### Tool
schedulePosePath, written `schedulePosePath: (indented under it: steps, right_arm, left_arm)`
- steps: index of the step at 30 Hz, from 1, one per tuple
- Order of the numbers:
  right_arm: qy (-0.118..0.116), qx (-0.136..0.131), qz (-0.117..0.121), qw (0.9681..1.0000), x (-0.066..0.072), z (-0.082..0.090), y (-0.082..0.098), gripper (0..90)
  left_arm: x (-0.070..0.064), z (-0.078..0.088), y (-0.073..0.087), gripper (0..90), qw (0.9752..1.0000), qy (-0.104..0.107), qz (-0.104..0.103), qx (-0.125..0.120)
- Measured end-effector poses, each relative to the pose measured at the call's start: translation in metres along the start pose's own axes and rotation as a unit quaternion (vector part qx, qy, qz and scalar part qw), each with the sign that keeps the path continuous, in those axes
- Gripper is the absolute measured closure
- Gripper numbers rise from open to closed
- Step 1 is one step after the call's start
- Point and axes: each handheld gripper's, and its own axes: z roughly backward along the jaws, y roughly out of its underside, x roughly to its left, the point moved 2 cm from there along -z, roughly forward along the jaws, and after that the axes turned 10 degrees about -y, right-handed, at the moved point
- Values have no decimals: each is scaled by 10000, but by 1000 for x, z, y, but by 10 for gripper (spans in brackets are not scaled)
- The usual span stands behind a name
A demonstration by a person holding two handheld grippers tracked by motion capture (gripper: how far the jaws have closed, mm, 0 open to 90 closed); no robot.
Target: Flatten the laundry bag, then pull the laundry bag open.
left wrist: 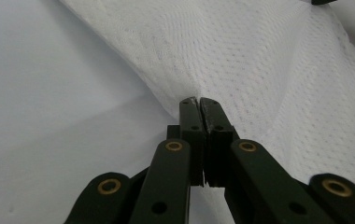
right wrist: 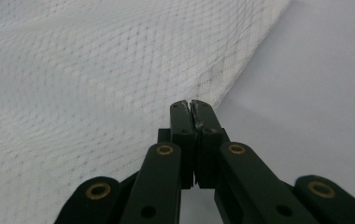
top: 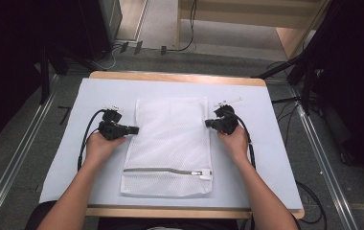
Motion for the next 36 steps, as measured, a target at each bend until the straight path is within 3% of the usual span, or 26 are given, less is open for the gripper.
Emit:
schedulePosePath:
  steps: [7,10,13,17,22,27,31,36]
  right_arm:
    - [-84,-30,82,9999,-1,-9,-12,900]
    - [-96,47,80,9999,-1,-10,-10,900]
    - [-102,33,69,9999,-2,-11,-9,878]
    - [-27,-4,96,10000,-3,-9,-8,736]
    - [-108,-64,77,9999,-2,-2,-7,652]
    - [-223,-89,39,9997,2,3,-4,635]
    - [-242,-70,157,9996,8,9,-2,624]
    - [-356,-67,197,9992,15,14,1,616]
  left_arm:
    - [16,-2,-5,897,9991,-289,191,-258]
    - [16,-5,-5,888,9992,-296,174,-195]
    - [15,-6,-5,831,9992,-331,119,-191]
    - [16,-7,-5,691,9996,-235,160,-35]
    - [12,-4,-8,586,9998,-158,75,82]
    - [6,3,-10,503,9997,-210,-29,120]
    - [-1,12,-11,445,9996,-236,-80,132]
    - [-9,20,-11,418,9994,-207,-234,173]
